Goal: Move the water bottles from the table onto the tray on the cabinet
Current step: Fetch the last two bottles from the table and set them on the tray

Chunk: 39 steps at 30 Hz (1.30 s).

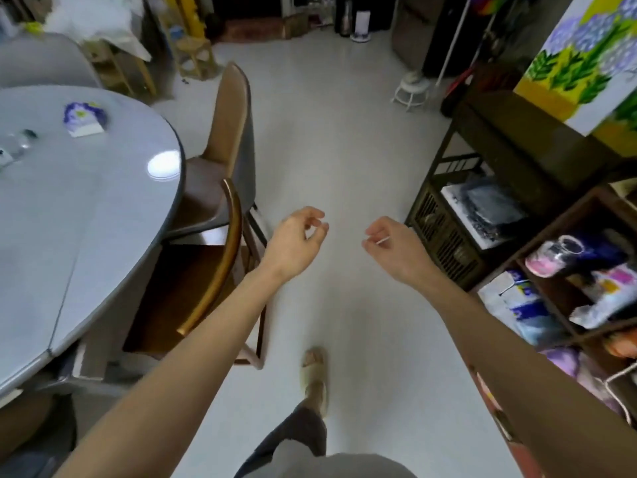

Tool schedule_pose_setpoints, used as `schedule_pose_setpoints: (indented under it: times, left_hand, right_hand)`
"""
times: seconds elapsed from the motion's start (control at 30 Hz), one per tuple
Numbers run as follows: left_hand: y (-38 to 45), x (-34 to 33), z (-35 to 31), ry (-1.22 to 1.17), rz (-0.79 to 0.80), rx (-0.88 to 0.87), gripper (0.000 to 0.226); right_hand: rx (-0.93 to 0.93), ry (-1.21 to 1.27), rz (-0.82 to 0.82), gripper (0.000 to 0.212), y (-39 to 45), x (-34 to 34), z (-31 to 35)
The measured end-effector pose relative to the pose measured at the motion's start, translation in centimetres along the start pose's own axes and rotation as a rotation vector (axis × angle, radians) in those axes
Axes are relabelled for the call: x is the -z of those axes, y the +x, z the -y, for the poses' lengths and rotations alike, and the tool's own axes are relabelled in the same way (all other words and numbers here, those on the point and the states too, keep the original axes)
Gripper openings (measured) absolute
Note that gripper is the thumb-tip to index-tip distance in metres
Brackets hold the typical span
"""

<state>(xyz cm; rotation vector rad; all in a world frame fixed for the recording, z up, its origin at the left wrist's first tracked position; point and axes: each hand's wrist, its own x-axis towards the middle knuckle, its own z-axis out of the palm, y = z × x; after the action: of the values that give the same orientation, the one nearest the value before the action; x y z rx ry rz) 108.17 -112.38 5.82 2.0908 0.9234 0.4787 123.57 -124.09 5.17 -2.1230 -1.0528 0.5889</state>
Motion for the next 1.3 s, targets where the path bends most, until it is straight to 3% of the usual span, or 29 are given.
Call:
schedule_pose_setpoints:
  times: [0.47,0.8,1.3]
  left_hand:
    - [41.3,0.3,0.2,0.025,0.099,-0.032,0.031]
    - [69.7,4.2,3.9,-0.005,-0.047,0.084,0.032]
    - [103.0,21.5,21.2,-0.060,-0.355,0.300,0.031]
  right_hand:
    - [-0.041,-0.010,-0.058,0.019,39.3,6.0,1.6]
    - [0.105,-0.065,0.021,0.020,72.4,7.6,6.4]
    - [0.299,-0.126,0.316,0.020,112.1,-7.1,23.0]
